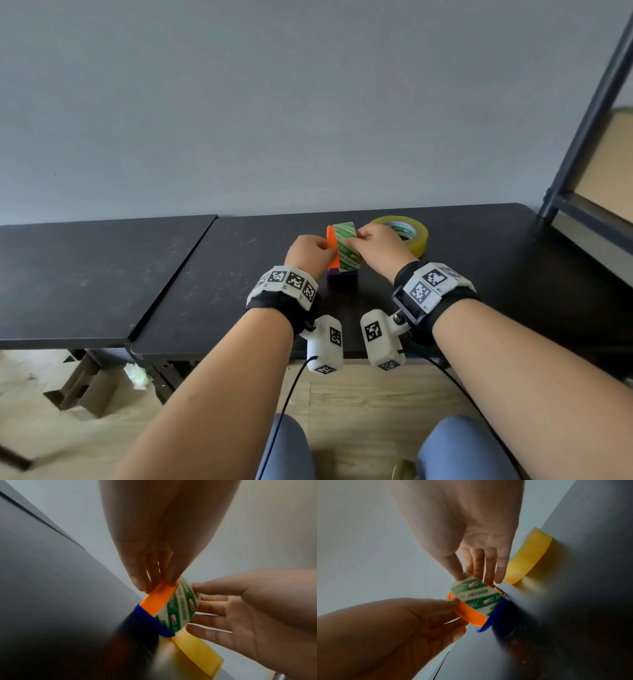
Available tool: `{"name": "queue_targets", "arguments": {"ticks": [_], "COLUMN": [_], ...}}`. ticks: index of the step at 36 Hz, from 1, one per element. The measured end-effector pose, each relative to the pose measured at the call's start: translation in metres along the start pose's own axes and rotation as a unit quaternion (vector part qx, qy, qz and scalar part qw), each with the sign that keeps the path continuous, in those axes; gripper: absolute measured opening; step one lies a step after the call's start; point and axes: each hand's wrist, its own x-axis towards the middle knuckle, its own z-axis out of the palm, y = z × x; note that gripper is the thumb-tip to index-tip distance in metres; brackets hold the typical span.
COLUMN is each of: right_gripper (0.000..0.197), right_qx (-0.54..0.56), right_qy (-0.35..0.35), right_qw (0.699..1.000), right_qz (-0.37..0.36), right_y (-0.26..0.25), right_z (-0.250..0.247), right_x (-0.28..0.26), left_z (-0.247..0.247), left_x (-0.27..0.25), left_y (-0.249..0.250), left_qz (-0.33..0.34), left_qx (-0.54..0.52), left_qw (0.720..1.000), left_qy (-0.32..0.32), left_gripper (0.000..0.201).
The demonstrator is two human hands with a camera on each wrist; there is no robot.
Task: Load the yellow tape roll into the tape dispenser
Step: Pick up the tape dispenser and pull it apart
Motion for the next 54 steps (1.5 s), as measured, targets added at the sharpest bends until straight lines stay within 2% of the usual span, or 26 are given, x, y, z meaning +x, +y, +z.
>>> {"name": "queue_targets", "arguments": {"ticks": [2, 5, 10, 14, 19, 21, 25, 30, 33, 38, 40, 46, 51, 54], "right_gripper": [0.025, 0.027, 0.022, 0.023, 0.023, 0.023, 0.021, 0.015, 0.017, 0.027, 0.031, 0.034, 0.035, 0.034], "right_qx": [-0.01, -0.028, -0.038, -0.024, 0.0, 0.0, -0.01, -0.046, -0.078, -0.138, -0.168, -0.229, -0.235, -0.26], "right_qy": [0.002, 0.005, 0.029, 0.056, 0.075, 0.093, 0.128, 0.17, 0.183, 0.191, 0.186, 0.152, 0.134, 0.16], "right_qw": [1.0, 1.0, 0.999, 0.998, 0.997, 0.996, 0.992, 0.984, 0.979, 0.968, 0.961, 0.948, 0.948, 0.94], "right_qz": [-0.005, -0.003, 0.006, 0.016, 0.019, 0.014, 0.003, 0.012, 0.036, 0.086, 0.113, 0.161, 0.167, 0.154], "right_y": [0.0, 0.0, 0.003, 0.005, 0.001, -0.001, 0.0, 0.016, 0.034, 0.064, 0.075, 0.101, 0.107, 0.102], "right_z": [-0.001, -0.002, -0.001, -0.004, -0.012, -0.017, -0.032, -0.059, -0.077, -0.1, -0.107, -0.115, -0.111, -0.11], "right_x": [0.0, 0.0, 0.0, 0.0, -0.004, -0.006, -0.01, -0.016, -0.024, -0.038, -0.042, -0.047, -0.047, -0.044], "left_z": [0.002, 0.002, -0.003, -0.007, -0.007, -0.008, -0.006, 0.01, 0.028, 0.061, 0.074, 0.095, 0.096, 0.093], "left_x": [0.001, 0.001, 0.004, 0.003, -0.004, -0.007, -0.009, -0.015, -0.017, -0.02, -0.021, -0.023, -0.023, -0.021], "left_y": [-0.001, 0.0, -0.004, -0.009, -0.005, 0.001, 0.015, 0.043, 0.057, 0.075, 0.08, 0.088, 0.091, 0.09], "left_qz": [-0.003, -0.005, -0.009, -0.023, -0.036, -0.028, 0.003, 0.071, 0.101, 0.122, 0.124, 0.126, 0.131, 0.143], "left_qx": [0.007, 0.018, 0.039, 0.053, 0.081, 0.092, 0.111, 0.143, 0.148, 0.154, 0.159, 0.186, 0.209, 0.224], "left_qw": [1.0, 1.0, 0.999, 0.998, 0.996, 0.995, 0.991, 0.982, 0.979, 0.979, 0.979, 0.974, 0.969, 0.964], "left_qy": [0.005, 0.011, 0.036, 0.034, 0.021, 0.028, 0.077, 0.103, 0.092, 0.05, 0.031, -0.008, -0.009, 0.008], "left_gripper": [0.029, 0.023, 0.02, 0.03, 0.025, 0.016, 0.052, 0.042, 0.039, 0.051, 0.058, 0.058, 0.053, 0.053]}}
